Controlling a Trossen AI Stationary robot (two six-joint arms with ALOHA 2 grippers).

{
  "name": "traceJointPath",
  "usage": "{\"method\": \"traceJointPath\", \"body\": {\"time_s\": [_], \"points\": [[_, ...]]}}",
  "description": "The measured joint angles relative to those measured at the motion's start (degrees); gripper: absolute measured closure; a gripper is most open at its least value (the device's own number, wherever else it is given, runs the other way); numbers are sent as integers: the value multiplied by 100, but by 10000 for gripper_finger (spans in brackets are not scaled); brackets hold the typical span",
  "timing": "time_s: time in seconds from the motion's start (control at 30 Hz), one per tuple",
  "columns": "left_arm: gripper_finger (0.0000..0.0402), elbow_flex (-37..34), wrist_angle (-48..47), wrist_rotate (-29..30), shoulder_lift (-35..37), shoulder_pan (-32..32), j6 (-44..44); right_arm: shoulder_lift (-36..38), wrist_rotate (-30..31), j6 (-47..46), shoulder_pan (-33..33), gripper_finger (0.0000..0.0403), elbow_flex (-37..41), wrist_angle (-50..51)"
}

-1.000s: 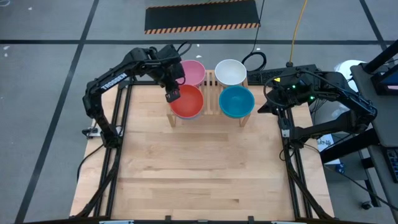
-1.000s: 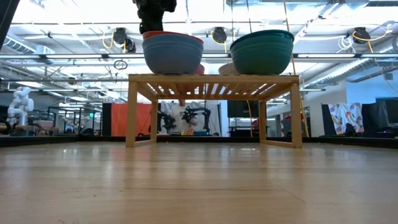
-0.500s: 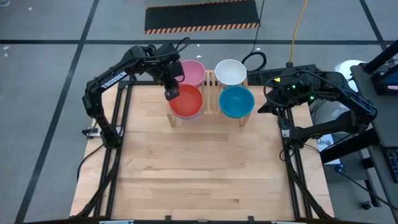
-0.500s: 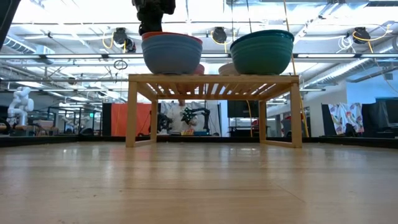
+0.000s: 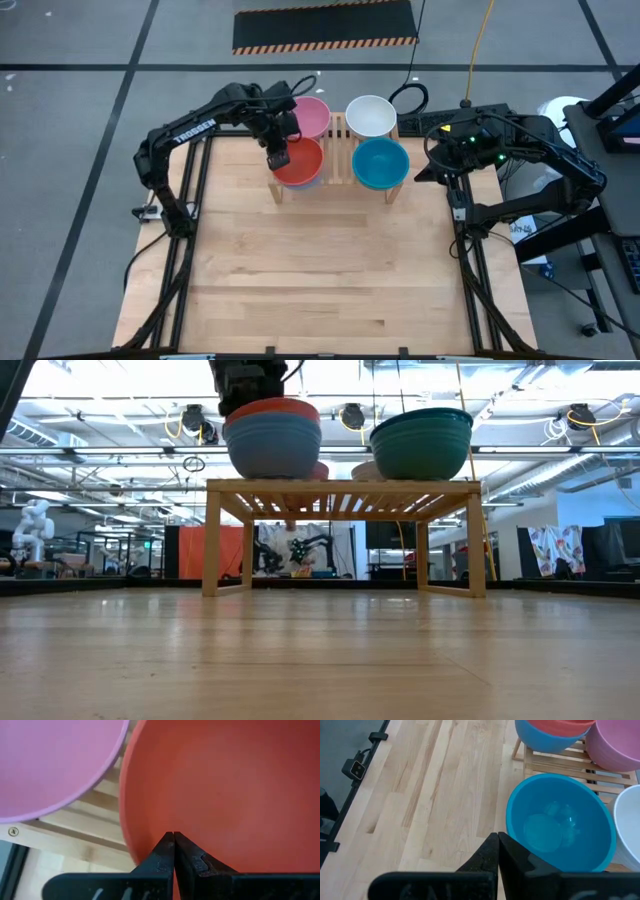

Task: Place and stack bowls onto a shelf
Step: Stack the orange bowl on top of the left blue bowl on the shelf, then return to Home Position

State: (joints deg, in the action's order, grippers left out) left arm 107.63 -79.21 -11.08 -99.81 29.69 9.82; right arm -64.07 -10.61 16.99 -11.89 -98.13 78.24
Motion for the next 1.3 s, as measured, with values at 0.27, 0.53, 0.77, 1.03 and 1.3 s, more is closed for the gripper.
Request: {"method": "traceJointPath", "body": {"time_s": [0.27, 0.53, 0.77, 1.03, 1.3], "points": [[399, 713, -8, 49, 55, -89, -8, 0, 0, 17, -1, 403, 0, -16], [399, 1941, -247, 67, 57, -341, -255, 0, 0, 50, -1, 403, 0, -44], [399, 2342, -1018, 401, 443, -1143, -285, 49, 2, 518, -1, 403, 0, 204], [399, 2339, -1086, 1264, 1153, -1947, -876, 406, 2, 809, -1, 403, 0, 280], [399, 2339, -1086, 1739, 1921, -2338, -1367, 1201, 2, 334, 0, 403, 0, 175]]}}
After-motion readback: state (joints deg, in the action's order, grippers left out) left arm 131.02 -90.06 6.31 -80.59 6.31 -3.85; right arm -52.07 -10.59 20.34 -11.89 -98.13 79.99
